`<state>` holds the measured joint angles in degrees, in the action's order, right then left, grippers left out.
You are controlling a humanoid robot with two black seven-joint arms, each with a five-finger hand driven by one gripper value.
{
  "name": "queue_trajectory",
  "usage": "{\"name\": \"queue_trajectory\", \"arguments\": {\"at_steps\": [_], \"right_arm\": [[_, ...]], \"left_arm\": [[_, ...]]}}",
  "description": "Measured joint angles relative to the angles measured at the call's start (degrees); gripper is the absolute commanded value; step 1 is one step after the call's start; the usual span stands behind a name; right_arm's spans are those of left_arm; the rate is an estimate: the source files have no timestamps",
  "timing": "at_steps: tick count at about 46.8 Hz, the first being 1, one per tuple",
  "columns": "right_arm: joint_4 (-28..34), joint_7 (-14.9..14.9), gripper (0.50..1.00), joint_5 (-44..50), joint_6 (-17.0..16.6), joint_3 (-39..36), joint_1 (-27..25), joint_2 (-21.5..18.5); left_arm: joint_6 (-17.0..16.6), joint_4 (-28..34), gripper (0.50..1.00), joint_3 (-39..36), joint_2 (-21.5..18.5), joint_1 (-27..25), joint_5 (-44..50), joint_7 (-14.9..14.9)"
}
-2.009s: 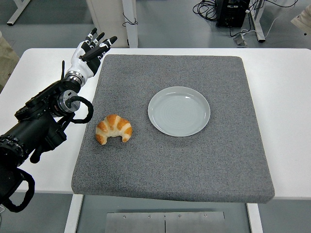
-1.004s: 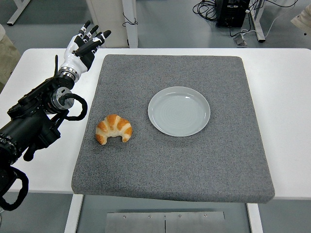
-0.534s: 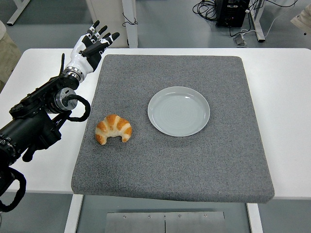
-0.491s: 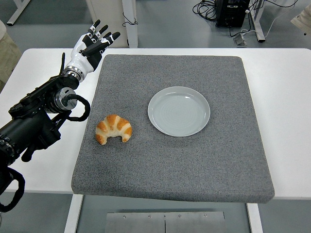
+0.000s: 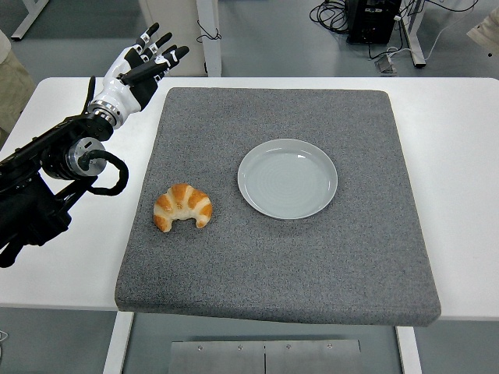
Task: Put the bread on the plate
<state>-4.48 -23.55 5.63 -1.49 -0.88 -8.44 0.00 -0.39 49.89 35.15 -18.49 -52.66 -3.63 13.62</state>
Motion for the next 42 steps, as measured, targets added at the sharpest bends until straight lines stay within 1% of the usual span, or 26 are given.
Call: {"name": "queue_trajectory", "arguments": {"at_steps": [7,12,14,18,21,24,33,38,42], "right_arm": [[0.0,0.0,1.000,0.0,0.0,0.0,0.0,0.0],[0.0,0.0,1.000,0.0,0.0,0.0,0.0,0.0],[0.0,0.0,1.000,0.0,0.0,0.0,0.0,0.0],[0.0,0.0,1.000,0.0,0.0,0.0,0.0,0.0],[0.0,0.0,1.000,0.0,0.0,0.0,0.0,0.0],[0.0,0.0,1.000,0.0,0.0,0.0,0.0,0.0],[0.0,0.0,1.000,0.0,0.0,0.0,0.0,0.0],[0.0,0.0,1.000,0.0,0.0,0.0,0.0,0.0],[0.0,0.0,1.000,0.0,0.0,0.0,0.0,0.0]], "left_arm": [[-0.2,2.7,0.972,-2.7,-2.0,0.1,-0.2,0.1],[-0.6,6.4,0.972,-4.9,-4.4,0.1,-1.7,0.3],[-1.1,7.9,0.972,-5.8,-5.3,0.1,-3.4,0.3],[-4.0,10.9,0.972,-7.7,-6.7,0.1,-8.2,0.4],[-5.5,12.8,0.972,-8.1,-7.4,0.2,-10.2,0.3],[-5.9,14.9,0.972,-8.2,-8.2,0.4,-11.0,0.3],[-6.6,23.0,0.972,-8.7,-13.0,1.3,-15.0,0.2],[-8.4,25.4,0.972,-9.8,-14.9,1.4,-18.9,0.1],[-8.8,26.8,0.972,-11.1,-16.6,1.4,-21.6,0.1]]}}
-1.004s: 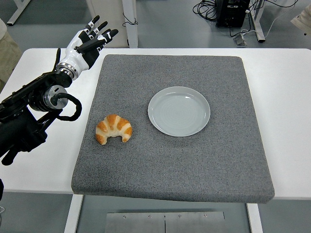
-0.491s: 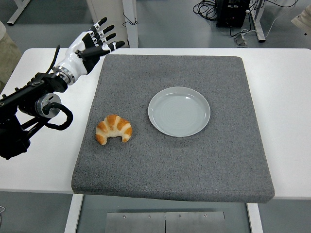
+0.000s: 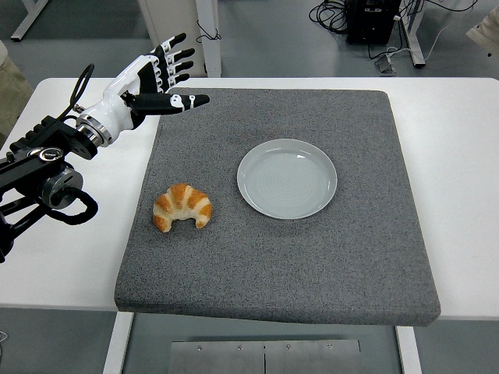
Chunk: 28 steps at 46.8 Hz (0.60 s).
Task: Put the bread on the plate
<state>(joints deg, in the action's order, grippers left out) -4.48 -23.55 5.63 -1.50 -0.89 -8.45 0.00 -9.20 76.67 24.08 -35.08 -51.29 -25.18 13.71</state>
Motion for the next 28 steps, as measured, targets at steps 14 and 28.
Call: {"name": "queue_trajectory", "arguments": {"at_steps": [14,28], "right_arm": [[0.0,0.0,1.000,0.0,0.0,0.0,0.0,0.0],[0.0,0.0,1.000,0.0,0.0,0.0,0.0,0.0]], "left_arm": [[0.0,6.9,0.972,-4.9,-7.1,-0.1,-8.7,-1.9],[0.5,12.6,0.972,-9.3,-12.8,-0.1,-15.9,-2.9]]}}
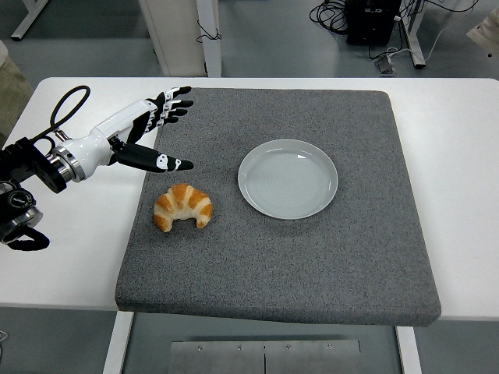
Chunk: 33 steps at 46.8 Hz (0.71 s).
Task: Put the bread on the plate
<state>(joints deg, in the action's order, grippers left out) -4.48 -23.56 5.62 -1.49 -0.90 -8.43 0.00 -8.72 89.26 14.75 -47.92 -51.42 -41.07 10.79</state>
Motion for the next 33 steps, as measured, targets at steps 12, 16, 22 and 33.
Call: {"name": "queue_trajectory", "arguments": {"at_steps": [12,16,22,33], "right_arm": [[0.0,0.0,1.000,0.0,0.0,0.0,0.0,0.0],[0.0,0.0,1.000,0.0,0.0,0.0,0.0,0.0],[0.0,0.0,1.000,0.0,0.0,0.0,0.0,0.0],[0.0,0.0,1.000,0.0,0.0,0.0,0.0,0.0]], "left_arm": [[0.3,0.7,0.972,-4.6,-1.8,0.0,-11.4,-0.2],[0.3,0.7,0.972,-5.6,-2.0,0.0,-12.3,-0.2],[0.3,0.4,0.969,-6.2,-1.8,0.1,-12.7,-0.1],[-0.2,-1.0,0.968,-8.5,-1.2,-0.1,-17.8,-0.1]]}}
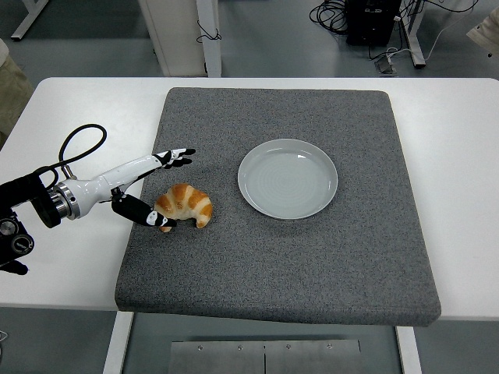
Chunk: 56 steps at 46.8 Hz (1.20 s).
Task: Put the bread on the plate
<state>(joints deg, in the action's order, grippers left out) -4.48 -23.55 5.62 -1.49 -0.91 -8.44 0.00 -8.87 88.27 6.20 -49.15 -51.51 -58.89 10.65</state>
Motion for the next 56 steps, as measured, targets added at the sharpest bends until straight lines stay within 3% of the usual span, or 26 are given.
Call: {"name": "queue_trajectory", "arguments": {"at_steps": [33,56], "right_arm": [[0.0,0.0,1.000,0.0,0.0,0.0,0.0,0.0],[0.0,0.0,1.000,0.0,0.0,0.0,0.0,0.0]], "left_arm": [[-1.9,-7.9,0.968,-0.1,7.3,2.0,-0.6,0.8],[-3.4,-10.7,0.968,-0.2,10.0,2.3,-3.0,0.9]]}}
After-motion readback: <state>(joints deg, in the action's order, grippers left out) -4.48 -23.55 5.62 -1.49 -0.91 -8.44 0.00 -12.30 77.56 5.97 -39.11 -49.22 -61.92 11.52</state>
